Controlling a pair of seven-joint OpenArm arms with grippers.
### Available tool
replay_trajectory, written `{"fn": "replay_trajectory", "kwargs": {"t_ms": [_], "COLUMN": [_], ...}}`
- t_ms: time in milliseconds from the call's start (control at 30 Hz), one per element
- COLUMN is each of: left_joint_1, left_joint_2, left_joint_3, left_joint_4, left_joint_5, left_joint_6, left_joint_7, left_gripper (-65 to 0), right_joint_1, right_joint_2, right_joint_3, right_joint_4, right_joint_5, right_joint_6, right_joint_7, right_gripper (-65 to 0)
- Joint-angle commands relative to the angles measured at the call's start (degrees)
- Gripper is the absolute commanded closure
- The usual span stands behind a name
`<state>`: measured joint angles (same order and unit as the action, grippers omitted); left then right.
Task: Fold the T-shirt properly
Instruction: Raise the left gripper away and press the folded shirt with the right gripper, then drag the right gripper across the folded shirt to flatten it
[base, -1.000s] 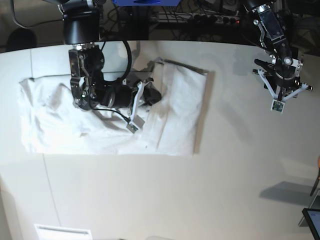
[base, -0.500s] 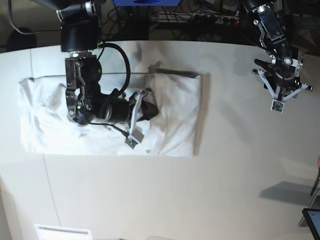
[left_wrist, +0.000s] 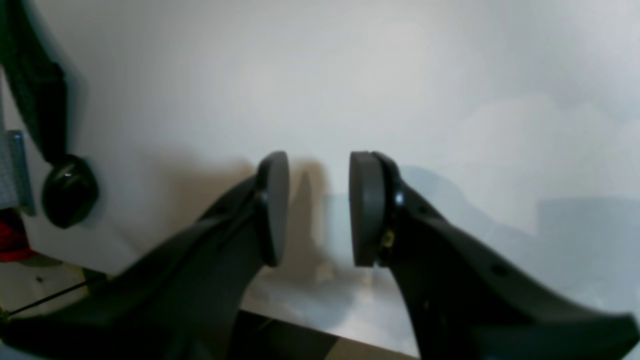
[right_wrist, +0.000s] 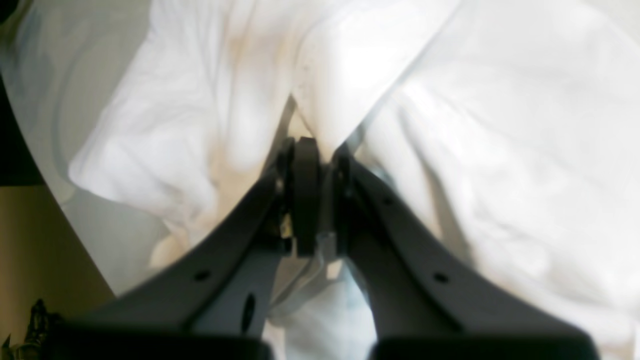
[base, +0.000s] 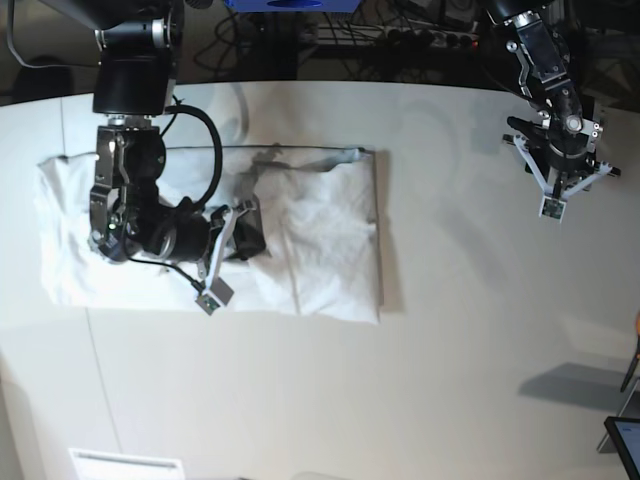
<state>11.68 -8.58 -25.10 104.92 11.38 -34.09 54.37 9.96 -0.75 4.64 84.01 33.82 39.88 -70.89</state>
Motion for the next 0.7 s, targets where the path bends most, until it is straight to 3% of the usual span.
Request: {"fn": "replay_trajectory", "kwargs": {"t_ms": [0, 267, 433, 600, 667], "left_joint_1": [-0.4, -0.6, -0.6, -0.6, -0.6], "left_joint_2": [-0.7, -0.7, -0.7, -0.7, -0.7], "left_joint_3": [-0.3, -0.3, -0.3, -0.3, -0.3], "left_joint_4": [0.7, 0.4, 0.4, 0.4, 0.4], "left_joint_5": [0.1, 0.1, 0.1, 0.1, 0.1], "left_joint_6": [0.4, 0.4, 0.4, 0.4, 0.4], "left_joint_7": [-0.5, -0.5, -0.5, -0.5, -0.5], "left_gripper": [-20.5, -20.5, -20.5, -20.5, -20.5], "right_joint_1": [1.5, 1.4, -1.2, -4.1, -5.4], "right_joint_2": [0.3, -0.1, -0.9, -0.9, -0.9], "right_joint_3": [0.8, 5.4, 5.2, 5.4, 5.4], "right_joint_4": [1.1, 8.3, 11.2, 11.1, 11.2], "right_joint_5": [1.0, 1.0, 1.2, 6.9, 9.9], "right_joint_6": [0.1, 0.1, 0.1, 0.1, -2.0], "right_joint_7": [0.1, -5.5, -5.5, -5.6, -5.6], "right_gripper": [-0.3, -0.3, -0.3, -0.3, -0.3]}}
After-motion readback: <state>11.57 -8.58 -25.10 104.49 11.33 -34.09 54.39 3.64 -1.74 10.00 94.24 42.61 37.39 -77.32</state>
